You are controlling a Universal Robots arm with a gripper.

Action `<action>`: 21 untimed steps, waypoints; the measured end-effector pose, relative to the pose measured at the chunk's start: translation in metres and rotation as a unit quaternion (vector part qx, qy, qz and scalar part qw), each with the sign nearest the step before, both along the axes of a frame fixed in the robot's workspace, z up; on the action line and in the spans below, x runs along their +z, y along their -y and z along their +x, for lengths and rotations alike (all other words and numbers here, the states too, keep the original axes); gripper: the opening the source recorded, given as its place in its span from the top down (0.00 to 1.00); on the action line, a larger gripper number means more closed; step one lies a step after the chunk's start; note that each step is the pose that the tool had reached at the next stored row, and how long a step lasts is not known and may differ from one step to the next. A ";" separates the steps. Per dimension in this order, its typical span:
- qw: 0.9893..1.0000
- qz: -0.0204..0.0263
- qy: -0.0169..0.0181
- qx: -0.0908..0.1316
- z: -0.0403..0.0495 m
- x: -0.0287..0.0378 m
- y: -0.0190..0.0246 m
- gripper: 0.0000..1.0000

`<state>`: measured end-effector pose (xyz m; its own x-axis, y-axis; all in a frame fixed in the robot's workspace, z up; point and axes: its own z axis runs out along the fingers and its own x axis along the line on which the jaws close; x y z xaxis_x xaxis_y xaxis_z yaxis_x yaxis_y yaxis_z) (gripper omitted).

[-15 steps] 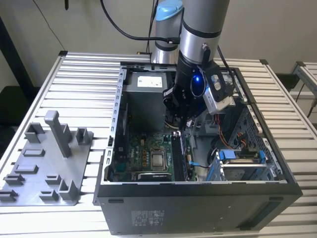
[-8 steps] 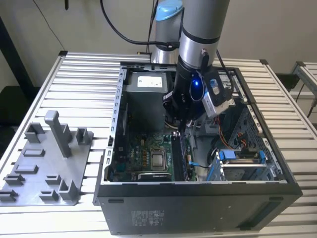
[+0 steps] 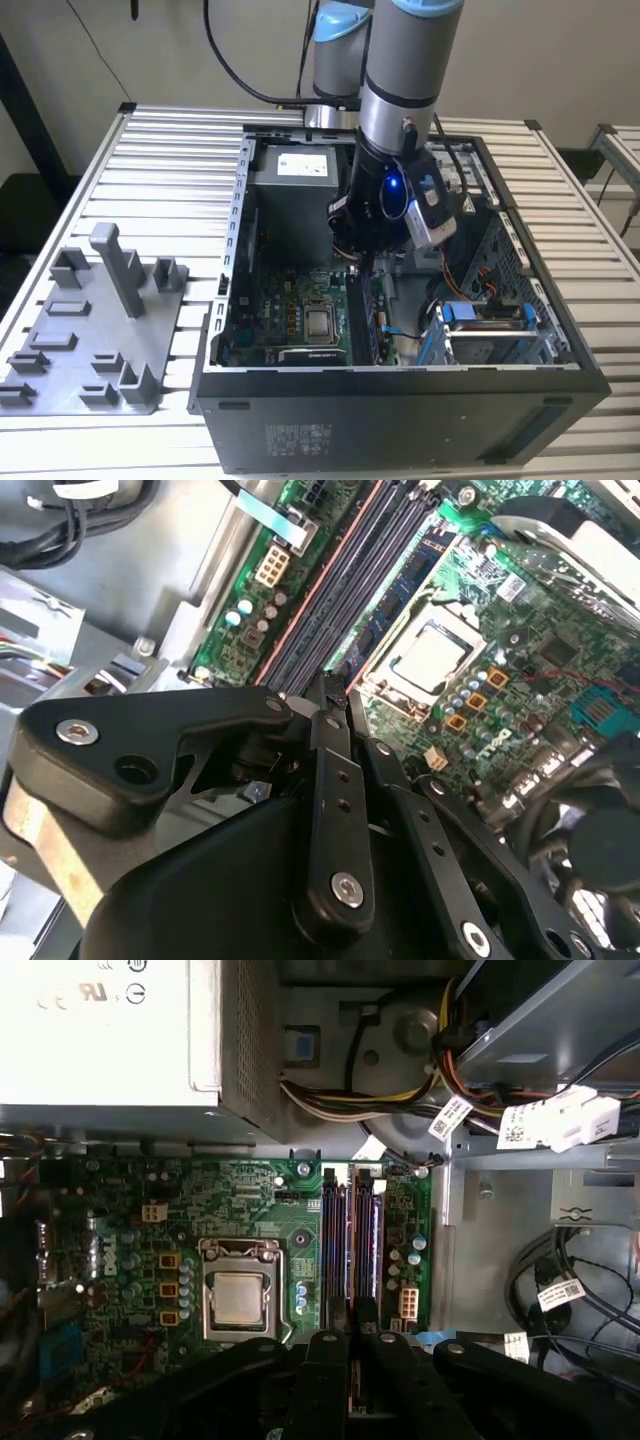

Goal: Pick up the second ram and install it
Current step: 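Insert the second ram into the second slot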

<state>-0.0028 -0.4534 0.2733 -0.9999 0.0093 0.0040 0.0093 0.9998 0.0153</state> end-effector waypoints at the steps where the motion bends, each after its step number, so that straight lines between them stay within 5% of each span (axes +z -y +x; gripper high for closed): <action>1: 1.000 0.000 0.000 0.000 0.0000 -0.0018 0.0000 0.86; 13: 1.000 0.000 0.000 -0.004 -0.0041 -0.0234 0.0050 0.86; 21: 1.000 0.000 0.000 -0.029 -0.0041 -0.0334 0.0102 0.86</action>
